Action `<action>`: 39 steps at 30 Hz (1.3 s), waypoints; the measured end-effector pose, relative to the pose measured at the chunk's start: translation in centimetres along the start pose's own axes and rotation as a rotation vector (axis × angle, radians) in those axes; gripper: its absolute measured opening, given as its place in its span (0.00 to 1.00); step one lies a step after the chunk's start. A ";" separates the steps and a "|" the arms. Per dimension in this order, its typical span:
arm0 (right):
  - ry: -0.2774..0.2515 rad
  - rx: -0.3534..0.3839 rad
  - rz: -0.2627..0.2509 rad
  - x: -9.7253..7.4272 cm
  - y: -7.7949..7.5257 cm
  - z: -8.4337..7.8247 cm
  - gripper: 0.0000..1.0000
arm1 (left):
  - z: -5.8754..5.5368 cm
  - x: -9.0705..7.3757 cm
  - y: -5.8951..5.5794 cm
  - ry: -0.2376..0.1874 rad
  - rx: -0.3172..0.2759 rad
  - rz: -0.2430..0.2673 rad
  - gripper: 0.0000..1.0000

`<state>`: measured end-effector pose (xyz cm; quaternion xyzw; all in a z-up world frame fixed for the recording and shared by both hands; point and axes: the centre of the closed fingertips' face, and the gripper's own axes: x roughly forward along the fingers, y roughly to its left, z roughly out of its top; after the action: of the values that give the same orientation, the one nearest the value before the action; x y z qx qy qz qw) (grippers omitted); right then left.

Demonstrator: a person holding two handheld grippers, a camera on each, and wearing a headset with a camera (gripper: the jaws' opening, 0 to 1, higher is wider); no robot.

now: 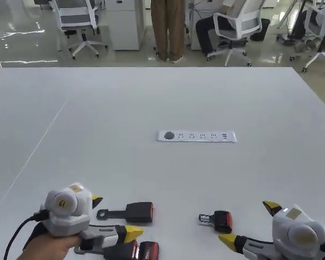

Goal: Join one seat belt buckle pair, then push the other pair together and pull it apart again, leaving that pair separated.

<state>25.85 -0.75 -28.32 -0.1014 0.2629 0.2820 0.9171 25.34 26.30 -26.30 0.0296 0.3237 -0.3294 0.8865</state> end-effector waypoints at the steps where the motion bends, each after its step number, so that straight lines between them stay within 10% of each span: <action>1: -0.005 -0.005 -0.003 -0.3 0.2 0.1 0.92 | -0.2 -0.5 0.0 -0.003 -0.004 0.001 0.95; 19: -0.009 -0.003 -0.016 -3.1 2.7 -0.5 0.95 | -3.3 -5.5 -1.6 -0.016 0.006 -0.007 0.96; 39: -0.023 0.022 -0.031 -5.9 3.7 -1.9 0.95 | -5.4 -8.1 -0.4 -0.071 -0.075 0.042 0.96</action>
<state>18.76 -1.07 -26.88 -0.0923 0.2536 0.2658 0.9255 17.48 31.99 -25.70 -0.0083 0.3034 -0.2993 0.9046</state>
